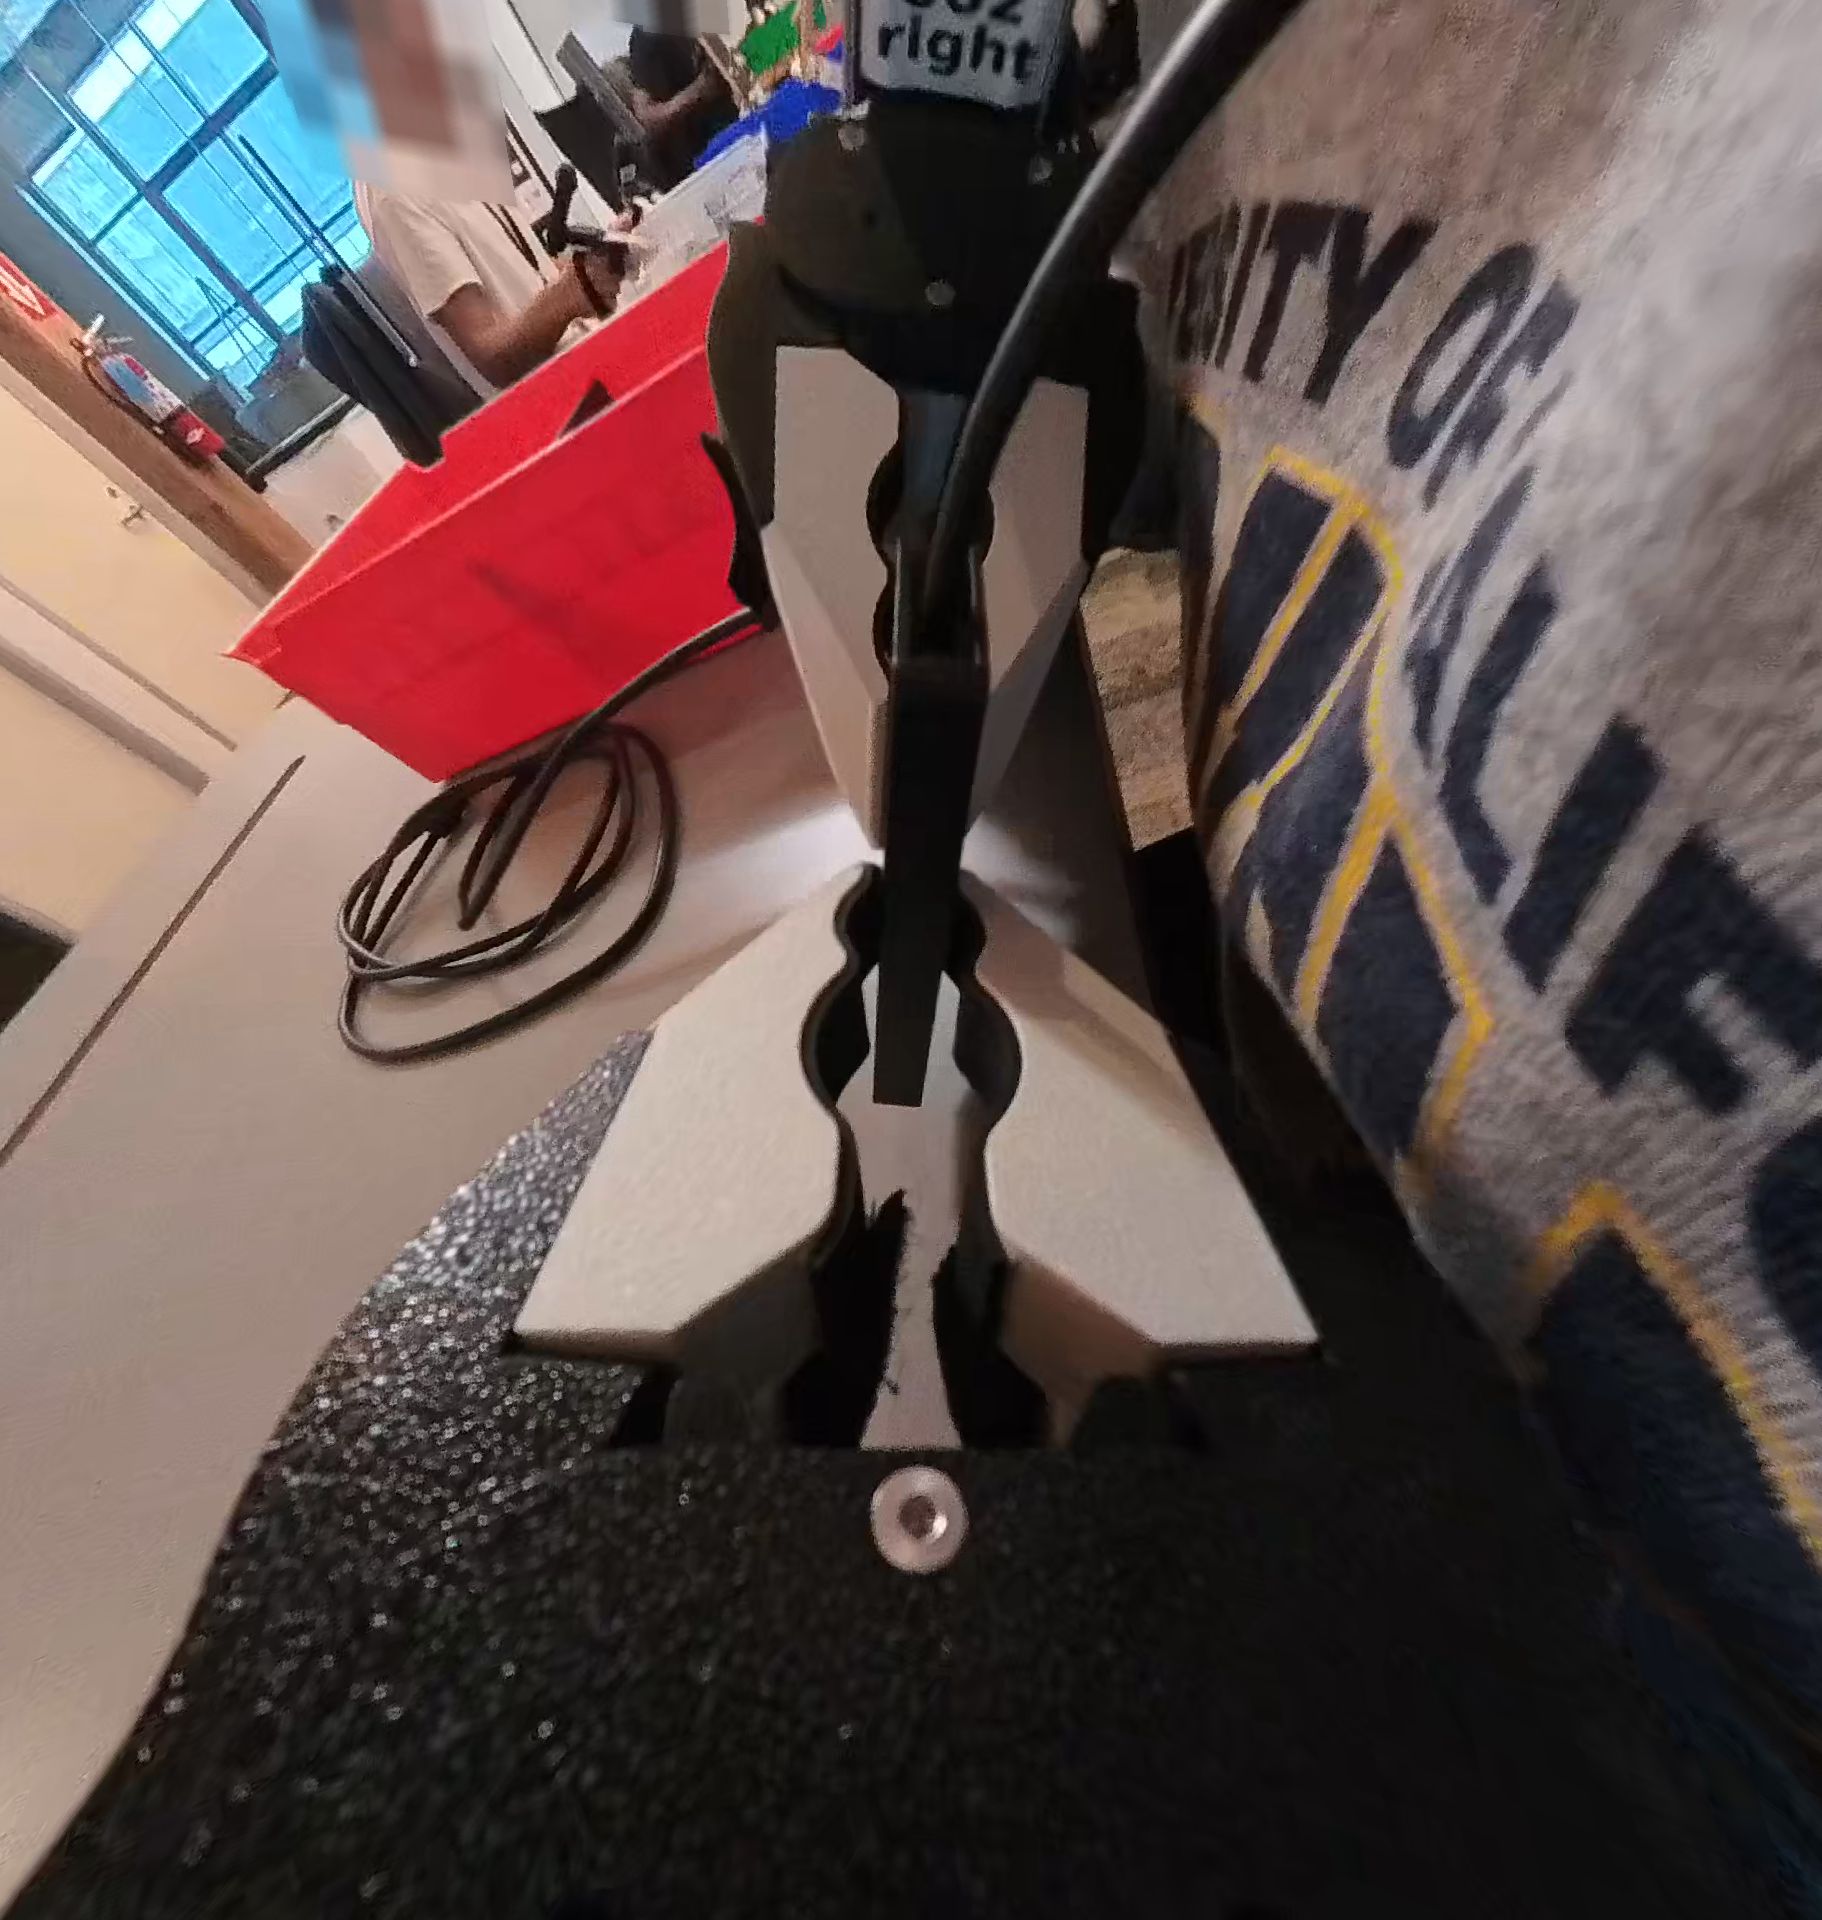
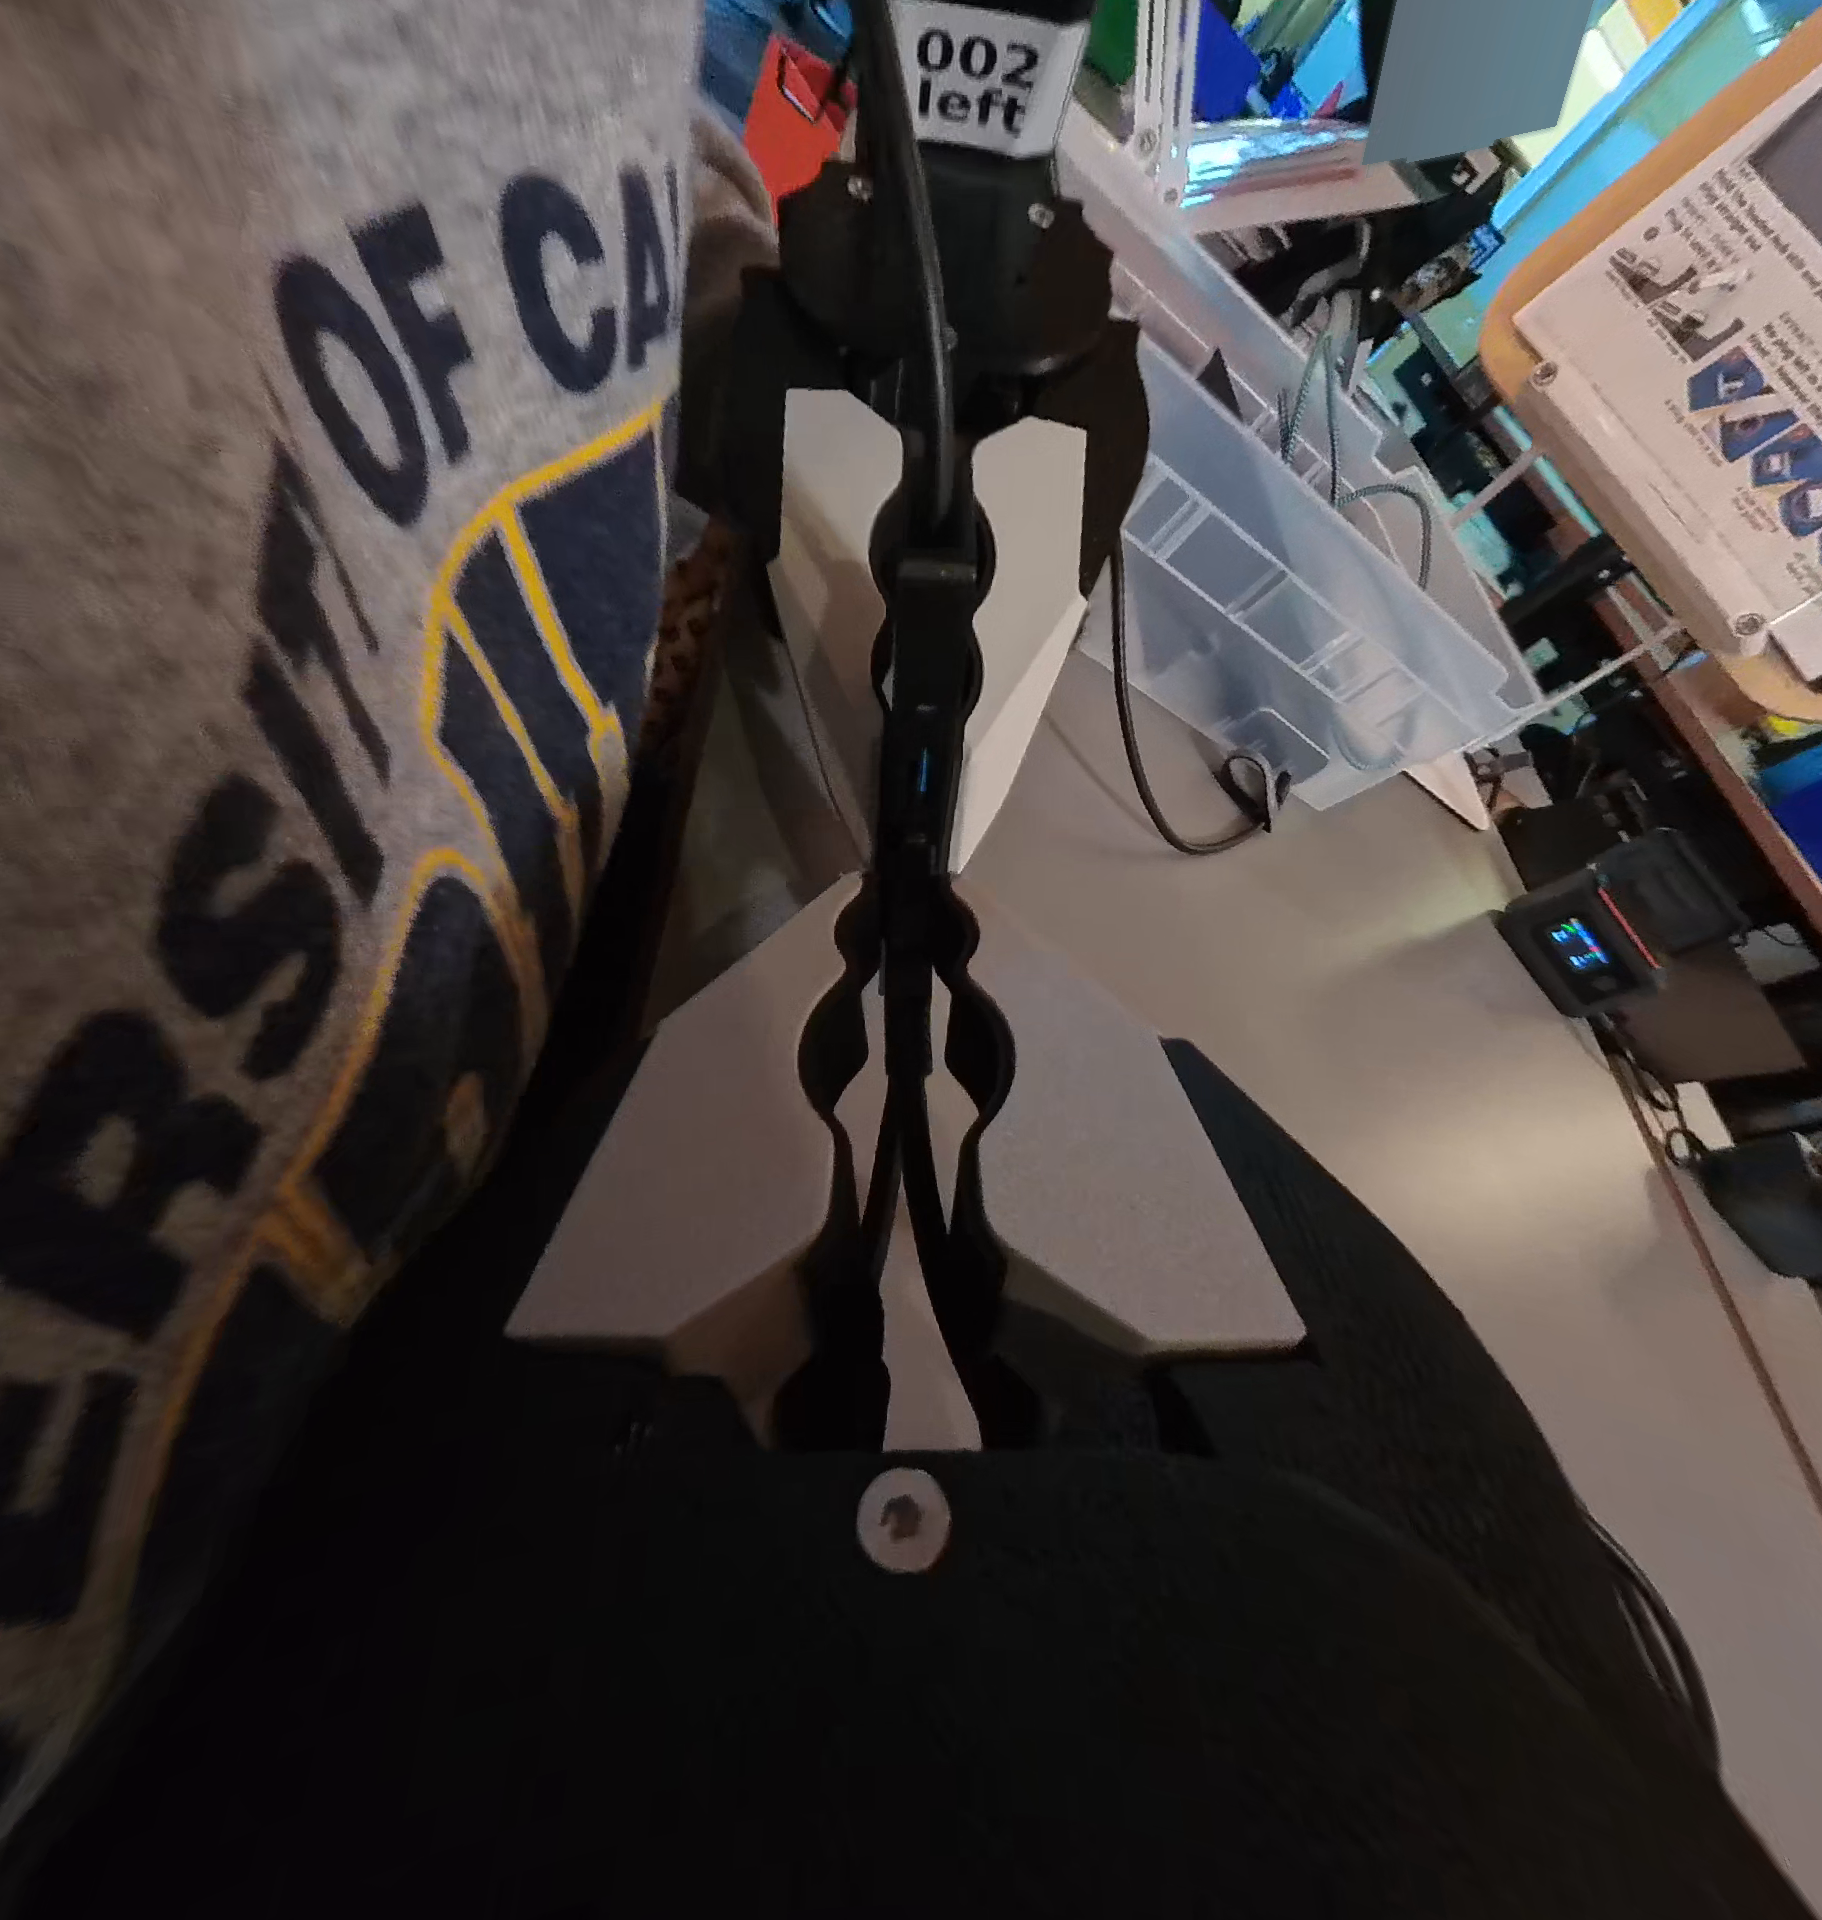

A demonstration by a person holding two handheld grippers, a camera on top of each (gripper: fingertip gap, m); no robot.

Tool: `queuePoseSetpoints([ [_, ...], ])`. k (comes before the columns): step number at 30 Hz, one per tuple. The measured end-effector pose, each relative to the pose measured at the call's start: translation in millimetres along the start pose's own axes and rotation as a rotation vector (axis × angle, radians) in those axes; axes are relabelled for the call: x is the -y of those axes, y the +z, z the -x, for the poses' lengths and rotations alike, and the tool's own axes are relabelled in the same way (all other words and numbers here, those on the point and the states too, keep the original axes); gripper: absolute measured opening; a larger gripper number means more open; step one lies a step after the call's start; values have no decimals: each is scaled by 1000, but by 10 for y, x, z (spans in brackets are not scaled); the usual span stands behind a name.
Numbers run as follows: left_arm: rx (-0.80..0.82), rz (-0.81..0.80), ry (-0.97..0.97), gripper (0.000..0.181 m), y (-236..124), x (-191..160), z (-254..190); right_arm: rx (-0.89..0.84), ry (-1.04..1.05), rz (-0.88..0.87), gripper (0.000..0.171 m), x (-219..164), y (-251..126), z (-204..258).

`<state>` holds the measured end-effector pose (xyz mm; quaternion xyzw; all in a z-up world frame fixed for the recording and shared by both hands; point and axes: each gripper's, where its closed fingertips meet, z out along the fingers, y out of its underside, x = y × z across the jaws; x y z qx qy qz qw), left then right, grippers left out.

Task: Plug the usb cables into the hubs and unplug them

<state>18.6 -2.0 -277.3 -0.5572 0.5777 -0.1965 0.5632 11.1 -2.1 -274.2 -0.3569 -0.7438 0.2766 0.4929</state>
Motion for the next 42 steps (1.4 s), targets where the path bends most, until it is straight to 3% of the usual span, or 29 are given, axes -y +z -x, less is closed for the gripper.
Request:
queuePoseSetpoints([
  [3, 12, 5, -9, 9, -63, -23, 43, 8, 23, 3, 8, 11, -54, -35],
  [4, 101, 54, -38, 9, -230, -191, 258, -94, 27, 51, 7, -111, -204, -267],
  [5, 165, -15, -171, 9, -401, -195, 456, -153, 112, 9, 7, -125, -406, -486],
  [7, 113, -156, -239, 9, -378, 54, 460, -127, 251, -145, 7, 83, -510, -591],
  [9, 101, -41, -97, 9, -186, -63, 329, -136, 149, -68, 8, 13, -377, -500],
  [12, 128, -48, -98, 9, -194, -72, 373, -152, 195, -85, 7, -50, -369, -532],
  [17, 387, 1, -66, 8, -334, -187, 781, -225, 179, -74, 7, -48, -509, -702],
  [20, 341, 33, -6, 8, -242, -203, 694, -343, 181, -64, 7, 91, -726, -1000],
  [24, 301, 110, 52, 8, -148, -295, 597, -539, 112, -49, 8, 459, -1158, -1590],
  [35, 313, 140, 14, 9, -162, -368, 612, -850, -135, 22, 8, 1934, -2702, -3184],
  [39, 307, 147, -2, 9, -157, -389, 611, -938, -173, 95, 8, 2312, -3175, -3520],
  [42, 304, 152, 2, 9, -150, -396, 602, -1010, -163, 187, 8, 2349, -3493, -3601],
])
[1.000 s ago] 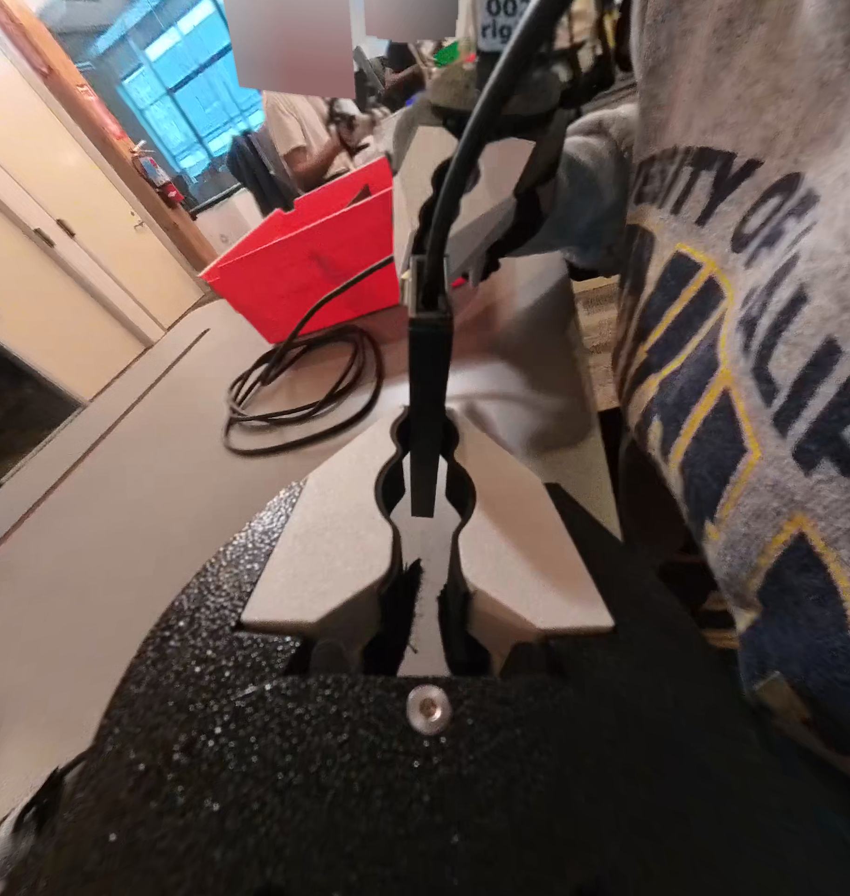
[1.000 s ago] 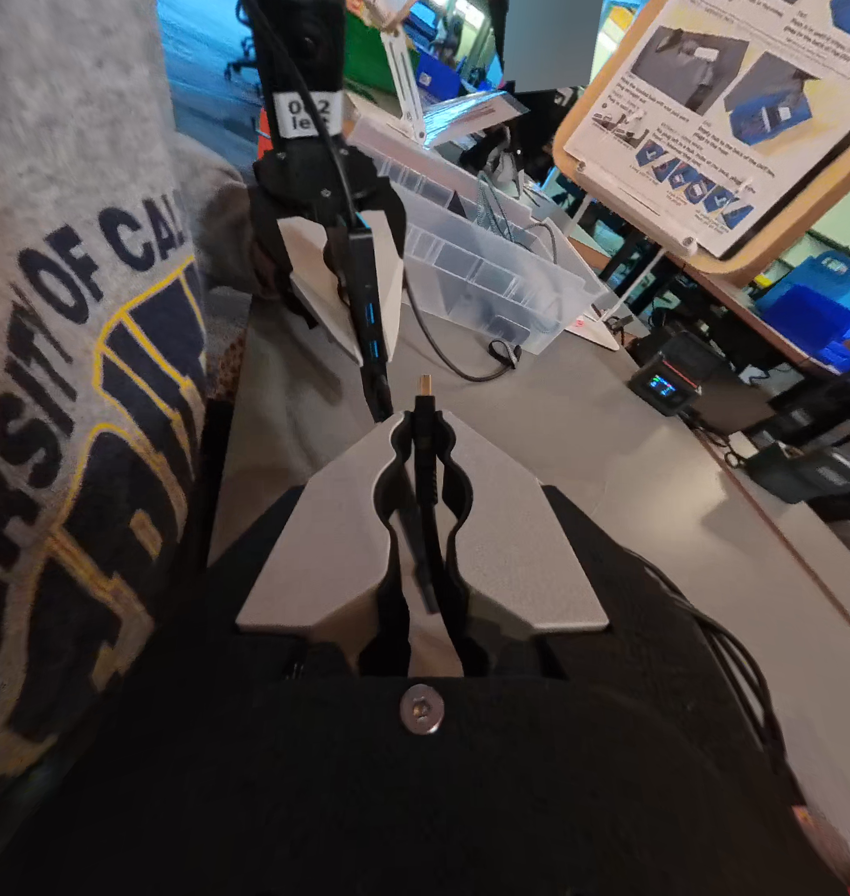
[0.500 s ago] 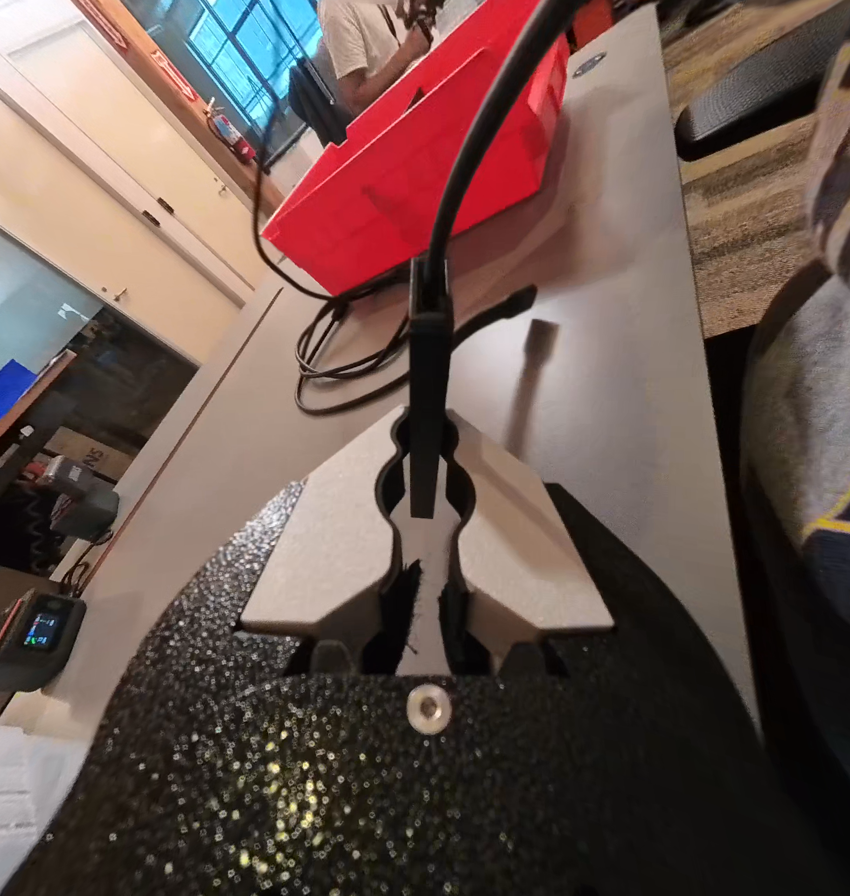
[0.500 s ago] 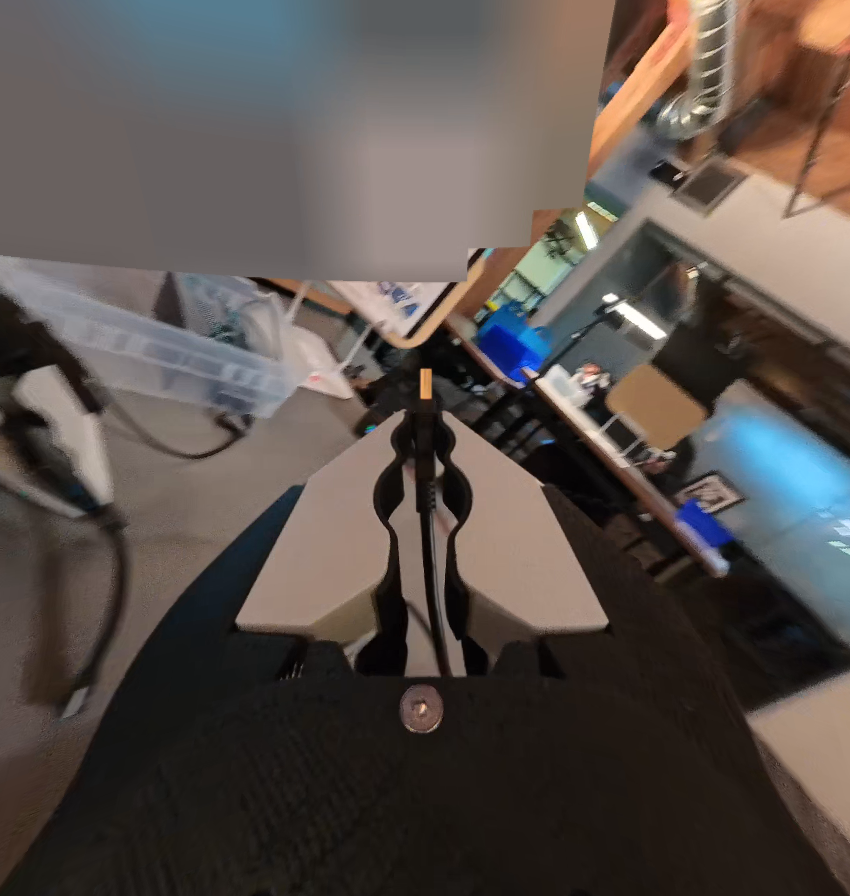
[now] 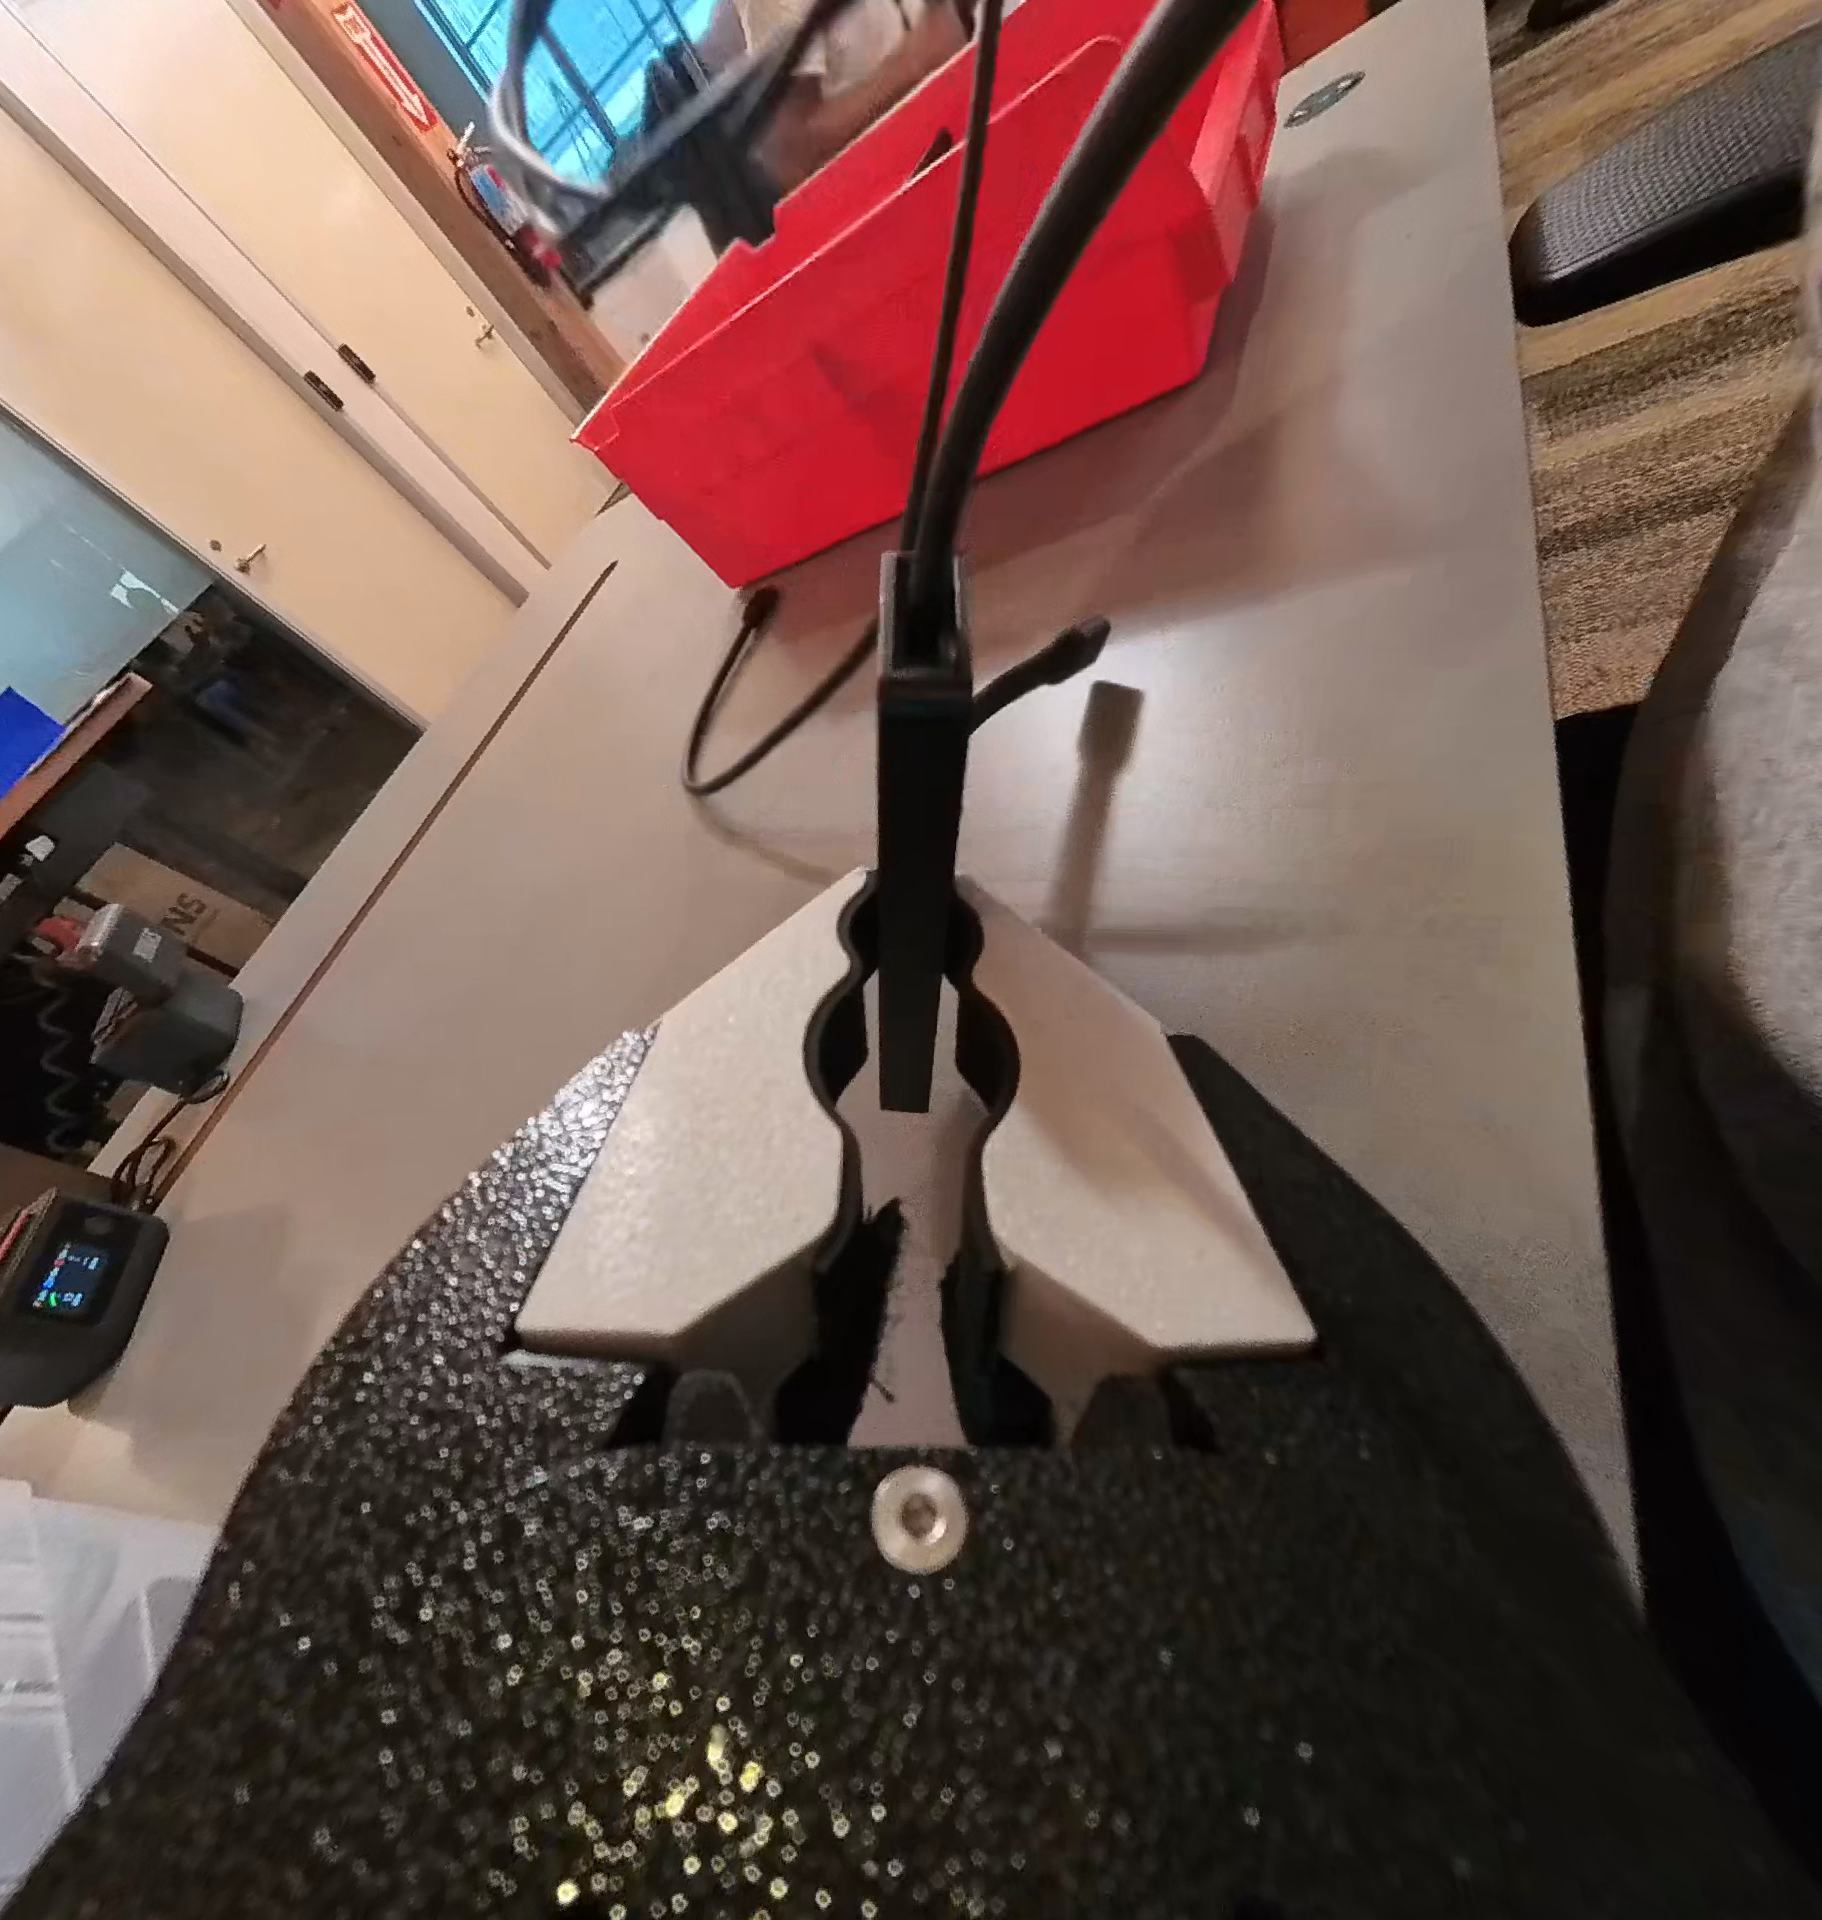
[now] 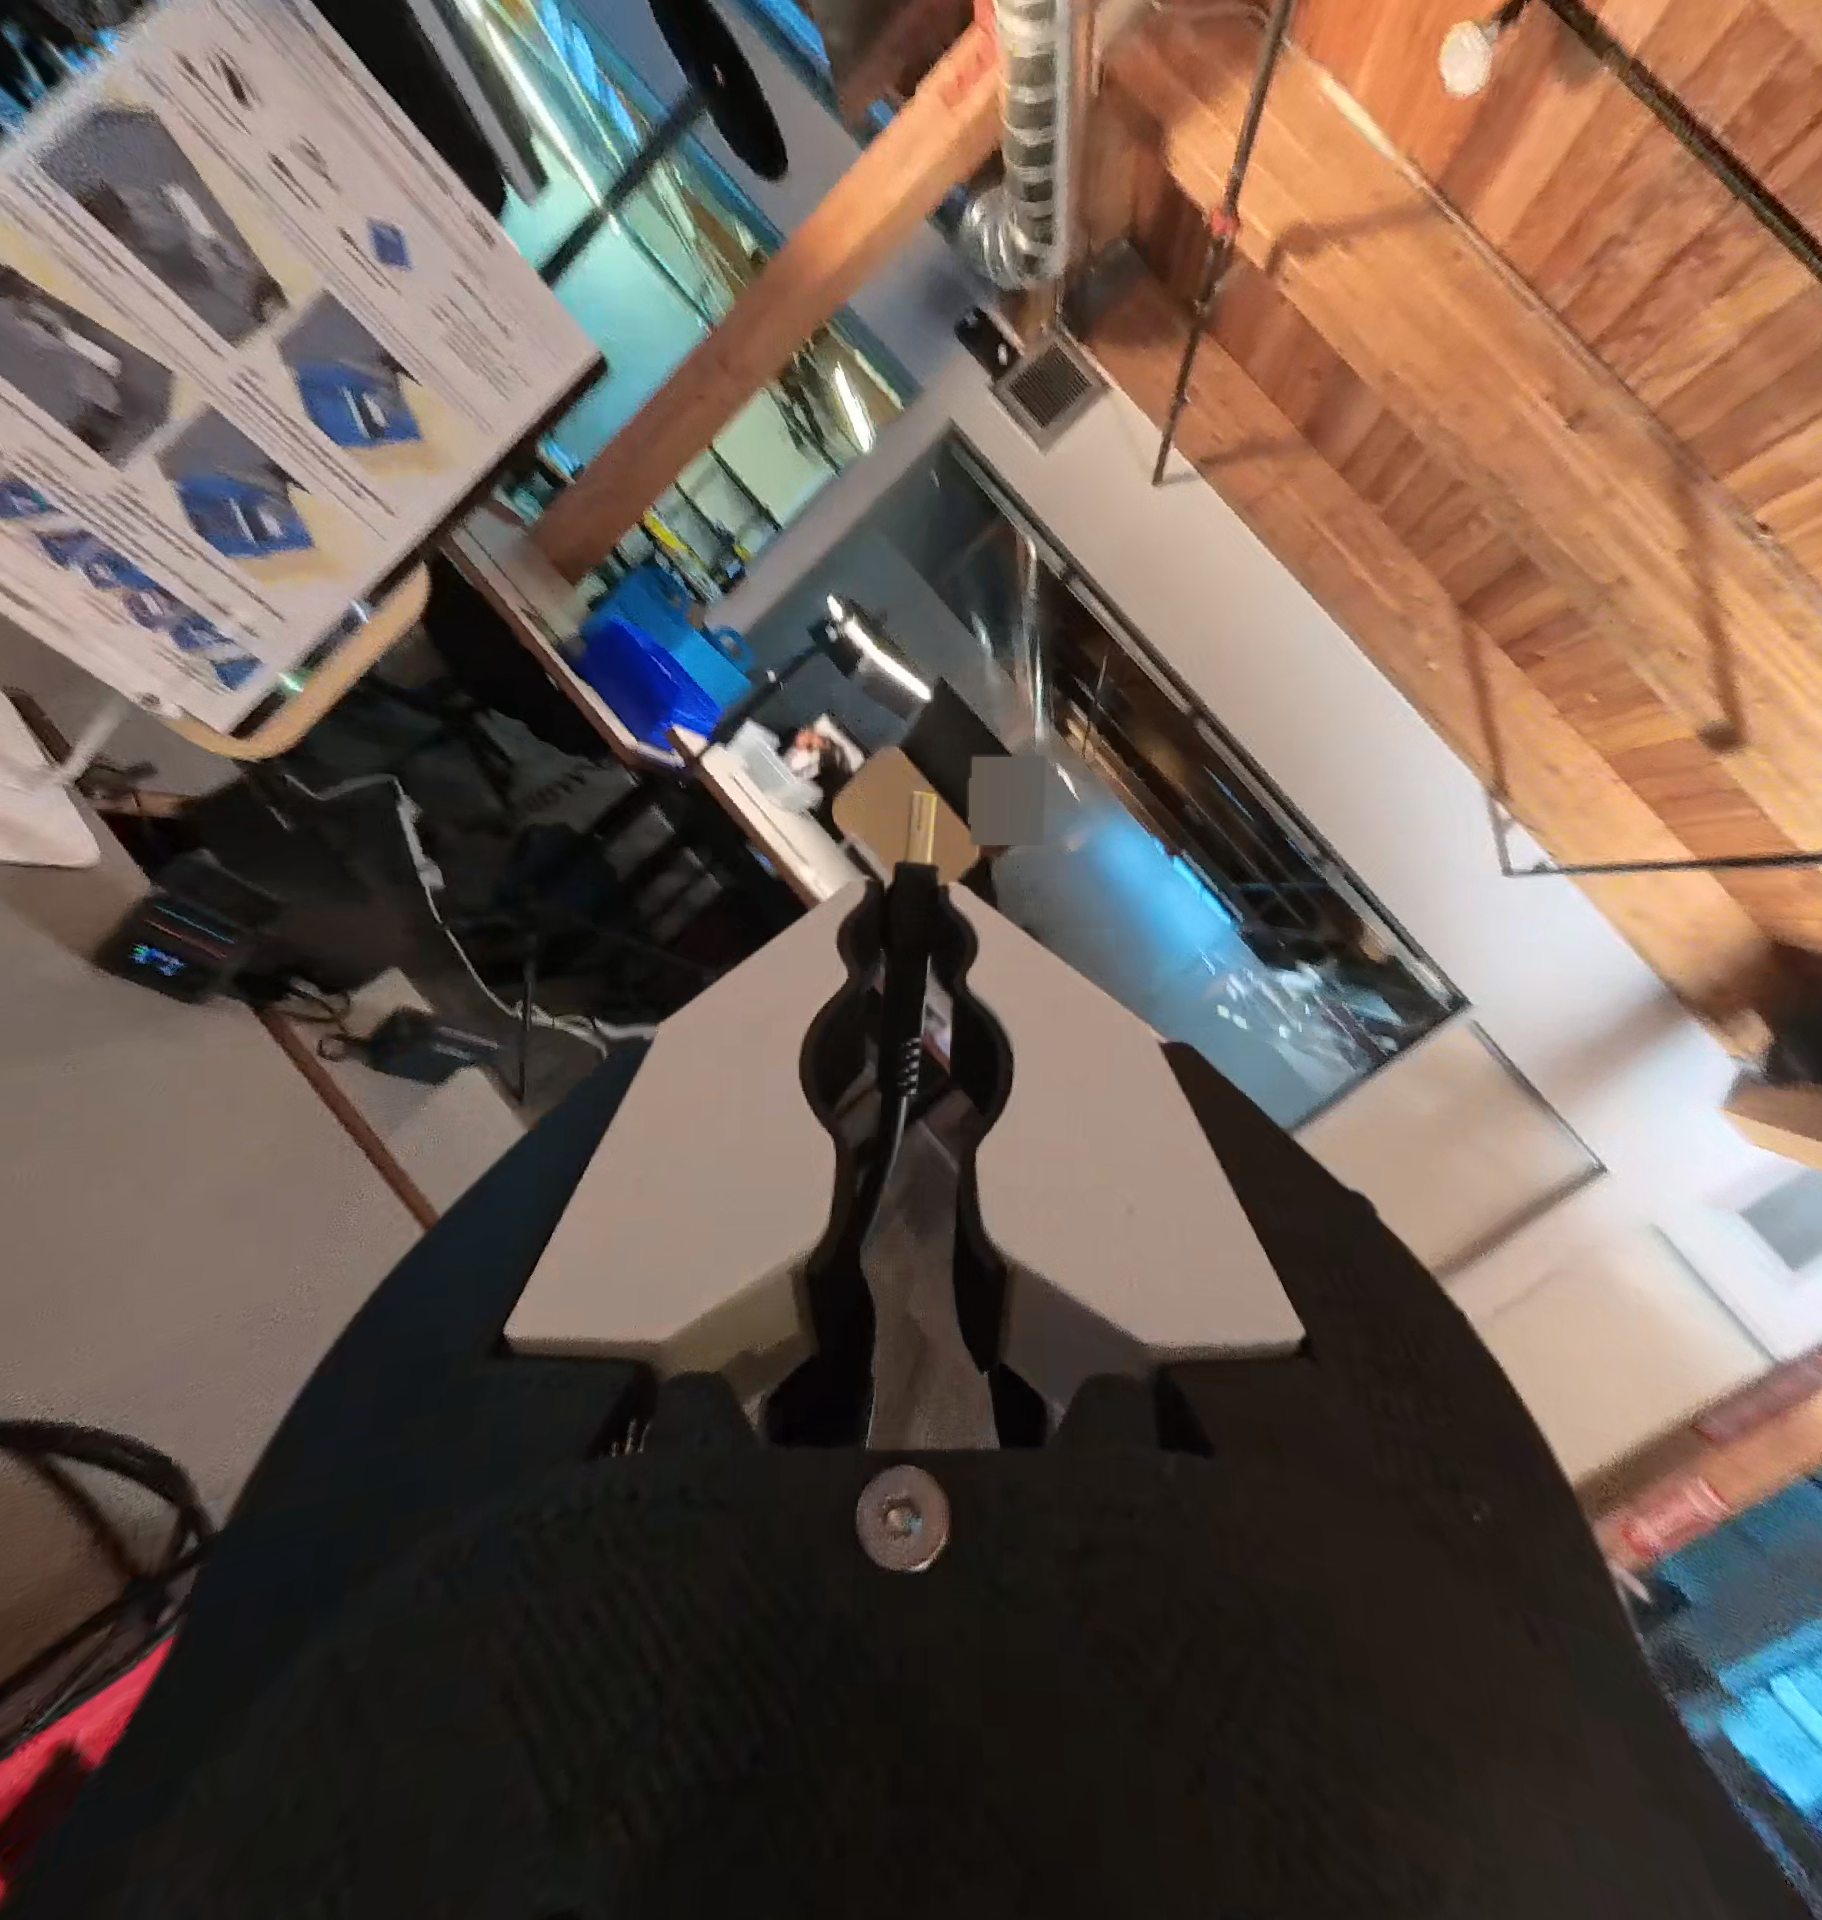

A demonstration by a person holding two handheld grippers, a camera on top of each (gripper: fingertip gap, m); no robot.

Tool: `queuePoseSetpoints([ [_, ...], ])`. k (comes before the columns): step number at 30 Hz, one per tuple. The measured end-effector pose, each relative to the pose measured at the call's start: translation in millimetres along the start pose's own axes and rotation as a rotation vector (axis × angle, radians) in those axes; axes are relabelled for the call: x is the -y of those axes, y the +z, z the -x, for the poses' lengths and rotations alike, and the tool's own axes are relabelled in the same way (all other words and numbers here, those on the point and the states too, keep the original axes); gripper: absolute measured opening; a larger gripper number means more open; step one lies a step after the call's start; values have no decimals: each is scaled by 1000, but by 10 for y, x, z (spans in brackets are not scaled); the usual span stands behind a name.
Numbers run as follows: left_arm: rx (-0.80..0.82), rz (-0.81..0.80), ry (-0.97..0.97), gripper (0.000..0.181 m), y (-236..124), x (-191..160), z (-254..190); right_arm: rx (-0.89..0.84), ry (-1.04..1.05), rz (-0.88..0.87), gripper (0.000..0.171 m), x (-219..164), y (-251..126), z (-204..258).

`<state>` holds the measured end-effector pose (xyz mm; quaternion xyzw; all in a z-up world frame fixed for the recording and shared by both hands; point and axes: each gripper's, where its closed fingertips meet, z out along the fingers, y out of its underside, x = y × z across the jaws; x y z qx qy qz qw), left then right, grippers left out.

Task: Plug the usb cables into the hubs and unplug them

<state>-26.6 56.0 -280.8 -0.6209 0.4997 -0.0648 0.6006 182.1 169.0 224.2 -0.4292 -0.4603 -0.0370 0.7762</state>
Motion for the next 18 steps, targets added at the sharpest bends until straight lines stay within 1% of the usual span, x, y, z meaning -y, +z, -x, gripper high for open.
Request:
queuePoseSetpoints([
  [3, 1, 4, 5, 9, 3, -3, -3, -4, 13, 113, 7, -323, -153, -62],
  [5, 1, 5, 5, 9, 4, -5, -3, -10, 10, 202, 7, -695, -265, -21],
  [7, 2, 5, 6, 9, 5, -4, -3, 36, 21, 299, 7, -1150, -370, 173],
  [10, 3, 8, 10, 9, 6, -7, -3, 190, 39, 452, 8, -1879, -540, 742],
  [14, 2, 16, 17, 9, 11, -15, -7, 500, 54, 701, 7, -2802, -876, 1800],
  [16, 0, 19, 22, 9, 14, -18, -14, 638, 57, 819, 7, -3163, -1069, 2249],
  [18, -1, 24, 26, 9, 17, -23, -18, 734, 105, 914, 8, -3408, -1216, 2567],
])
